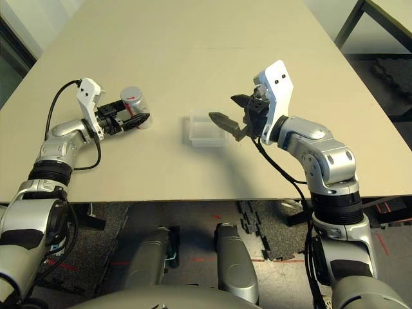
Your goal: Pour the medicine from the bottle into the box.
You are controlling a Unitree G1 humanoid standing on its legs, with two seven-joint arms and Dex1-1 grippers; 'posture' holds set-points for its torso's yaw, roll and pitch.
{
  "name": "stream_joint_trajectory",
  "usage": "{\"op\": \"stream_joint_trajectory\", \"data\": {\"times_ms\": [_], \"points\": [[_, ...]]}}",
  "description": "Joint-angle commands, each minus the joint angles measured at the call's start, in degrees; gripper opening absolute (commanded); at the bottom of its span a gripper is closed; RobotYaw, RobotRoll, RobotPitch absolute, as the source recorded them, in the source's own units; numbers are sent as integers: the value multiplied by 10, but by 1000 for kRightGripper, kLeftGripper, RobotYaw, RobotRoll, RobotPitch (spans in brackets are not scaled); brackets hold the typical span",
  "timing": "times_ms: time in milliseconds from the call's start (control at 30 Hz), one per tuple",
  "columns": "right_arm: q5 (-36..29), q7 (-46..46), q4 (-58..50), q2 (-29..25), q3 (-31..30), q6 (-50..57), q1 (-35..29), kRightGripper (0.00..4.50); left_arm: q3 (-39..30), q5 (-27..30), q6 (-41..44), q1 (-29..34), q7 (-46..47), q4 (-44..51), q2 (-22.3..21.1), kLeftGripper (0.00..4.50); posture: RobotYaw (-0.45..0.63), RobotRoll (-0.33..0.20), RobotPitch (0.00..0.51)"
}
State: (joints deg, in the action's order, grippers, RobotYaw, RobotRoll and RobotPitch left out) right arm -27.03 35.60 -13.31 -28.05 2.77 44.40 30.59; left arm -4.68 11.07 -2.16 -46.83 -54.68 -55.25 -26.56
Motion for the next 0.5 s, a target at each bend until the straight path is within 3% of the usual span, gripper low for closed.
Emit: {"op": "stream_joint_trajectory", "data": {"times_ms": [33,100,133,333,500], "points": [[-2,1,0,1,-8,4,6,4500,1,-13,-20,-14,7,-28,3,3535,-177,0,145],[-2,1,1,1,-9,4,8,4500,1,-15,-26,-18,7,-36,3,2753,-177,0,145],[-1,1,2,1,-9,4,8,4500,1,-16,-29,-21,6,-40,4,2617,-177,0,145],[1,0,6,3,-8,-2,14,4500,7,-20,-38,-32,-10,-44,11,2621,-178,0,145],[3,3,6,4,-14,-5,40,4500,13,-4,-13,-48,-58,7,25,2621,-176,0,142]]}}
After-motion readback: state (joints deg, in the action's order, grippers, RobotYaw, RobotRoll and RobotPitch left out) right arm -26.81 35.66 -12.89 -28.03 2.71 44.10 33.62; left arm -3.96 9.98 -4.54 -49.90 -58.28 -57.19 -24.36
